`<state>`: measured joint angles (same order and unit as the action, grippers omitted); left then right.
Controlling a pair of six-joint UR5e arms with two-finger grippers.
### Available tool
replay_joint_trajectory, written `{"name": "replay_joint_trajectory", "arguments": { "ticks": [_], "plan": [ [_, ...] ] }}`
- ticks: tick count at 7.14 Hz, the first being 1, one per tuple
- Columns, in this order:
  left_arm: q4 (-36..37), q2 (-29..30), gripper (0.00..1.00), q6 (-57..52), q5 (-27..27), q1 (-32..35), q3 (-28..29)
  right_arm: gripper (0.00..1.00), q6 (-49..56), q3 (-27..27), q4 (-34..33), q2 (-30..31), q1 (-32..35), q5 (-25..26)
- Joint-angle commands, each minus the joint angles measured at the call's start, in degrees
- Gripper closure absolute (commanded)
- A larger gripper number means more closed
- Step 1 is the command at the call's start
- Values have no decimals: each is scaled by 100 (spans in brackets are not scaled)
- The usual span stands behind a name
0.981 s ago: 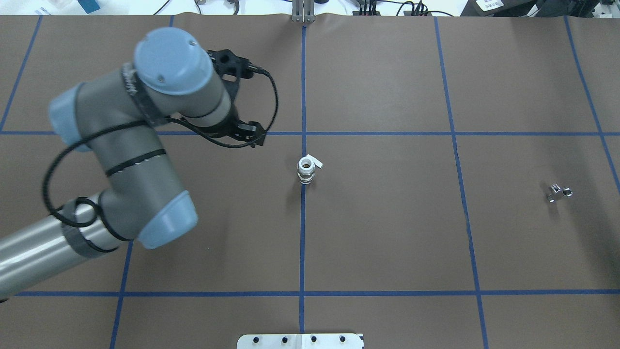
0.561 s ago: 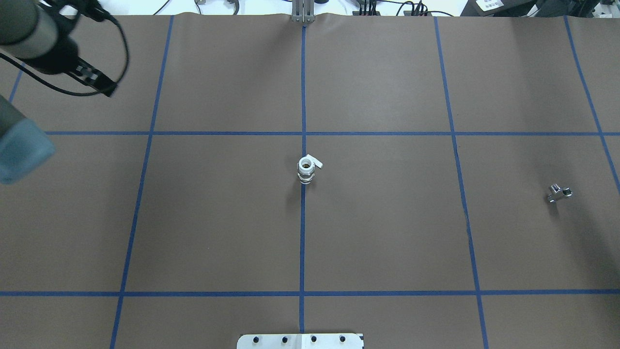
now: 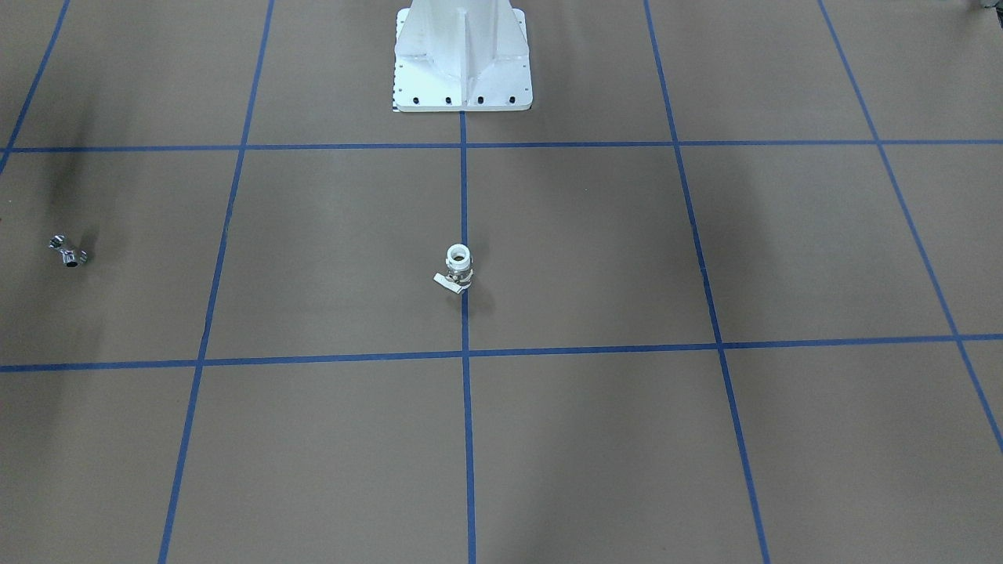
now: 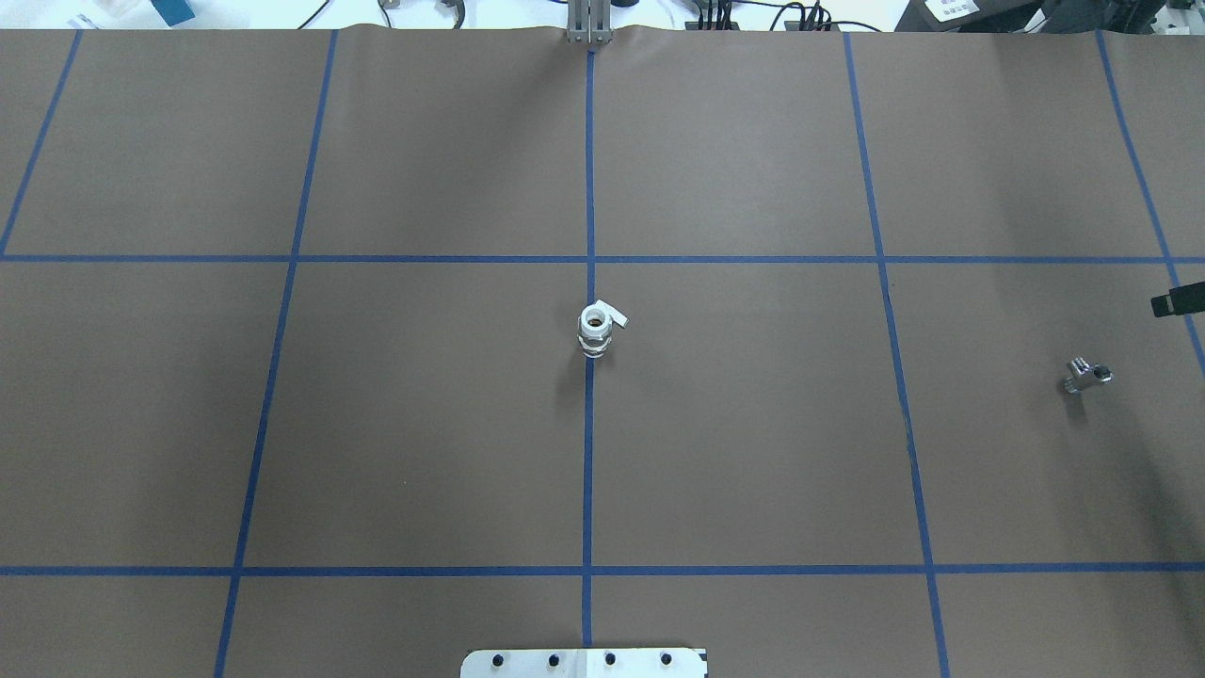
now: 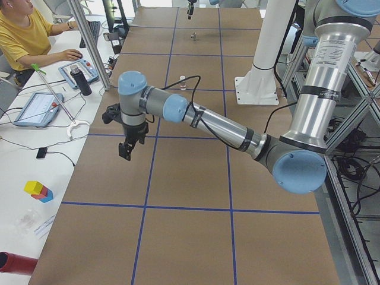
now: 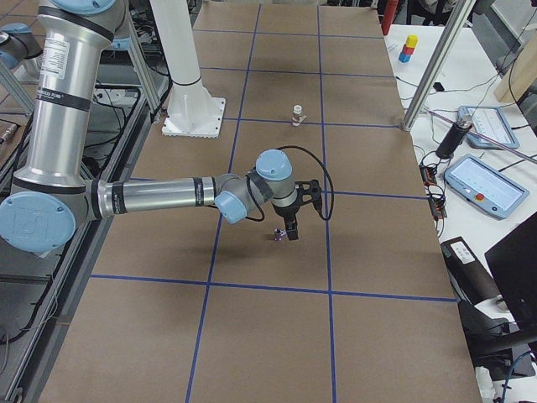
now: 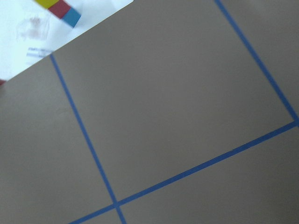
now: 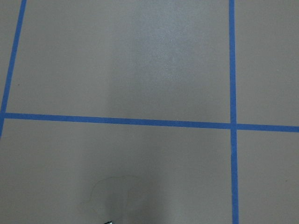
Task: Assemble PPR valve and pipe with both arms
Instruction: 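Lower the right gripper onto the chrome valve and grasp it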
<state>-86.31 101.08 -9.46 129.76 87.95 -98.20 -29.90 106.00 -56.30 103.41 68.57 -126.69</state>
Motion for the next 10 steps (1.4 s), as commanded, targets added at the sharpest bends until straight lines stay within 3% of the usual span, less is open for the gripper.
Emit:
{"name": "replay_joint_trajectory", "arguments": {
  "ticks": [1, 4, 7, 10],
  "plan": [
    [-711, -614, 0, -460, 348, 425, 249, 0, 19, -18, 880, 442, -605, 126],
    [-729, -687, 0, -460, 348, 416, 214, 1, 459, -333, 998, 444, -1029, 355],
    [-738, -678, 0, -434, 348, 416, 214, 1, 424, -930, 998, -126, -1196, 531],
    [-738, -669, 0, -425, 348, 416, 223, 1, 406, -958, 999, -128, -1363, 548]
  ]
}}
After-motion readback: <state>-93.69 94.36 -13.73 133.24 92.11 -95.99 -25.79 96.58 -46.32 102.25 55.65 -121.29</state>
